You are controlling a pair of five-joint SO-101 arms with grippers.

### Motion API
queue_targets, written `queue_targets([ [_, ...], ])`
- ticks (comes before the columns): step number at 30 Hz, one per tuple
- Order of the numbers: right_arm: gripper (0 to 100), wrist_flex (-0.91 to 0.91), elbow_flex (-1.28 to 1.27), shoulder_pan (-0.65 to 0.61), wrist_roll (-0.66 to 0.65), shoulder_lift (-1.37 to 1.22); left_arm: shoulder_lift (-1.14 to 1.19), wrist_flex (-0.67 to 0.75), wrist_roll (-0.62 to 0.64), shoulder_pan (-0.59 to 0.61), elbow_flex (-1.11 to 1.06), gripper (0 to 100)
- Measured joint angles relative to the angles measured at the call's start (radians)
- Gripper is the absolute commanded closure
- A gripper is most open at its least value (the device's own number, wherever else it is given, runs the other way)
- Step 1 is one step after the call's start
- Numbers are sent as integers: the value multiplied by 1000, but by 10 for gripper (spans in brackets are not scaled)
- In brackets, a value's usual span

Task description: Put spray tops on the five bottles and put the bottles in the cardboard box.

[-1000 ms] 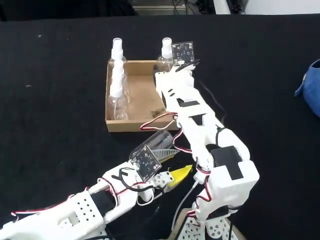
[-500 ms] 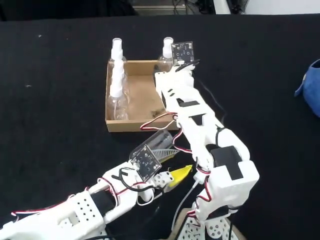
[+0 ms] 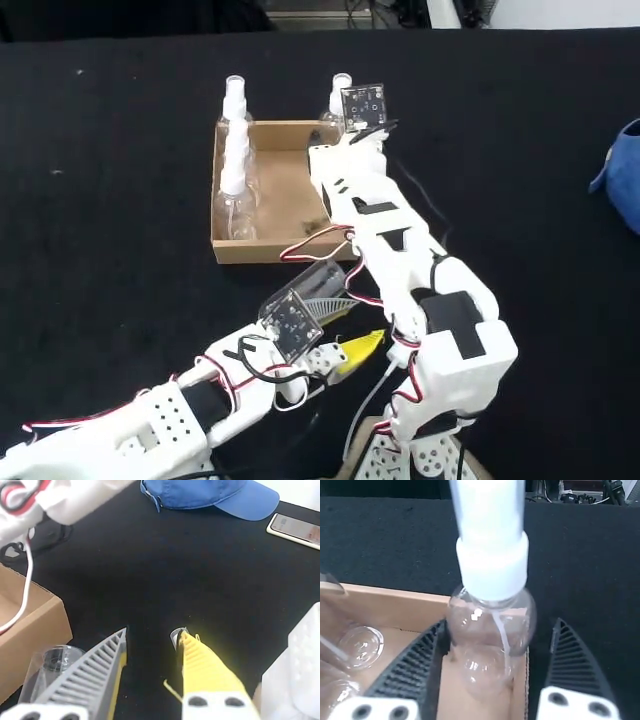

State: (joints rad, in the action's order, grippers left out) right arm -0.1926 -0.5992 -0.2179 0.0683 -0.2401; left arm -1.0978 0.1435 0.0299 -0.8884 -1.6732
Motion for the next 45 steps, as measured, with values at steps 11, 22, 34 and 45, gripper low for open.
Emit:
queue_targets([
  [11,621,75,-2,-23,0,2,0,0,0,0,0,968],
  [22,621,81,-17,-23,0,35,0,0,0,0,0,968],
  [34,631,81,-77,-26,0,160,0,0,0,0,0,968],
  [45,754,334,-147,-5,0,414,0,0,0,0,0,968],
])
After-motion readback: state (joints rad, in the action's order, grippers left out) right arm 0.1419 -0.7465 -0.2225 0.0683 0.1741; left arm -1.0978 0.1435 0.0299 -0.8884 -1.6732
